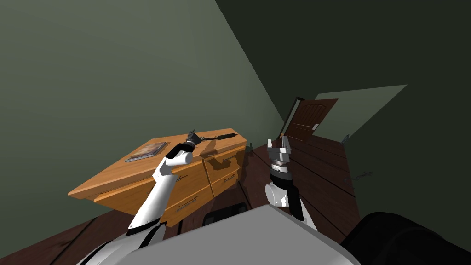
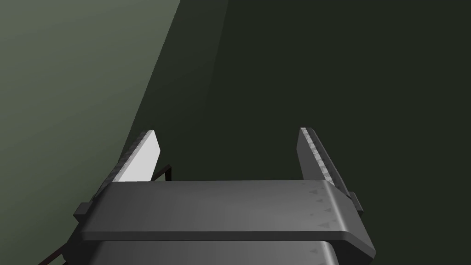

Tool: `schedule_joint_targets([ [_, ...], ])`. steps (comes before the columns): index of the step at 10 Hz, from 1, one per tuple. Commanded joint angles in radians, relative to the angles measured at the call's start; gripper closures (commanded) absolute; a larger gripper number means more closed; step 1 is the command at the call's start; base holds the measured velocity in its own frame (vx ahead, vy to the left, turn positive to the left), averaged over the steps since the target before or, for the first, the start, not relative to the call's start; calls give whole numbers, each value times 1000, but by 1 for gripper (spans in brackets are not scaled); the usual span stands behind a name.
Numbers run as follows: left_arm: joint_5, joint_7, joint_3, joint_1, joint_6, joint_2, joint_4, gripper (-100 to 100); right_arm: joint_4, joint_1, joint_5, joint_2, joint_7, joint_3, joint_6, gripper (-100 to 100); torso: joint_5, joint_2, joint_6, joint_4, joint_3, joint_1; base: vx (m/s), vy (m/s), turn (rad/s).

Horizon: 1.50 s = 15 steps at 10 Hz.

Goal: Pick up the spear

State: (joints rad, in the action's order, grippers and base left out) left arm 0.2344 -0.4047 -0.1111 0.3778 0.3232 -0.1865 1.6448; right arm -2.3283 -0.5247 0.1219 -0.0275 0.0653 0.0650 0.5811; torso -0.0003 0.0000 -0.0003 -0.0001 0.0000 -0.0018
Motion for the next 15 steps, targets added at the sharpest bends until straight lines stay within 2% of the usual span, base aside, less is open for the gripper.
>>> schedule_joint_targets([
  [1, 3, -10, -3, 50, 50, -3, -44, -100, 0, 0, 0, 0, 0, 0, 0, 0, 0, 0, 0, 0, 0, 0, -3, -27, -6],
  [2, 3, -10, -3, 55, 67, -3, -44, -100, 0, 0, 0, 0, 0, 0, 0, 0, 0, 0, 0, 0, 0, 0, 1, -14, 2],
  [3, 6, -23, -6, 98, 102, -6, -91, -100, 0, 0, 0, 0, 0, 0, 0, 0, 0, 0, 0, 0, 0, 1, 9, -21, -12],
  [4, 6, -23, -6, 119, 124, -6, -102, -100, 0, 0, 0, 0, 0, 0, 0, 0, 0, -1, 0, 0, -1, 0, 9, -24, -9],
  [5, 6, -23, -6, 119, 137, -6, -102, -100, 0, 0, 0, 0, 0, 0, 0, 0, 0, -1, 0, 0, -1, 0, 3, -14, 0],
  [6, 9, -36, -7, 164, 177, -8, -146, -100, 0, 0, 0, 0, 0, 0, 0, 0, 0, -1, 0, 0, 0, 1, 7, -27, -8],
  [7, 9, -36, -7, 183, 203, -8, -162, -100, 0, 0, 0, 0, 0, 0, 0, 0, 0, -1, 0, 0, 0, 0, 8, -31, -8],
  [8, 9, -36, -7, 183, 208, -8, -162, -100, 0, 0, 0, 0, 0, 0, 0, 0, 0, -1, 0, 0, -1, 0, 3, -18, -1],
  [9, 11, -46, -7, 228, 248, -11, -208, -100, 0, 0, 0, 0, 0, 0, 0, 0, 0, -1, 0, 0, 0, 0, 4, -27, -11],
  [10, 11, -46, -7, 245, 278, -11, -221, -100, 0, 0, 0, 0, 0, 0, 0, 0, 0, -1, 0, 0, 0, 0, 9, -33, -4],
  [11, 13, -55, -6, 282, 308, -13, -256, -100, 0, 0, 0, 0, 0, 0, 0, 0, 0, -1, 0, 0, 0, -1, 33, -50, -10],
  [12, 13, -55, -6, 306, 336, -13, -282, -100, 0, 0, 0, 0, 0, 0, 0, 0, 0, -2, 0, 0, -1, -2, 30, -44, -3],
  [13, 13, -55, -6, 306, 349, -13, -282, -100, 0, 0, 0, 0, 0, 0, 0, 0, 0, -2, 0, -1, -1, -2, 12, -21, -1],
  [14, 13, -62, -4, 352, 385, -17, -329, -100, 0, 0, 0, 0, 0, 0, 0, 0, 0, -1, 0, 0, -1, 0, 21, -36, -7],
  [15, 13, -62, -4, 366, 412, -17, -342, -100, 0, 0, 0, 0, 0, 0, 0, 0, 0, -2, 0, 0, -1, -1, 24, -36, -5],
])
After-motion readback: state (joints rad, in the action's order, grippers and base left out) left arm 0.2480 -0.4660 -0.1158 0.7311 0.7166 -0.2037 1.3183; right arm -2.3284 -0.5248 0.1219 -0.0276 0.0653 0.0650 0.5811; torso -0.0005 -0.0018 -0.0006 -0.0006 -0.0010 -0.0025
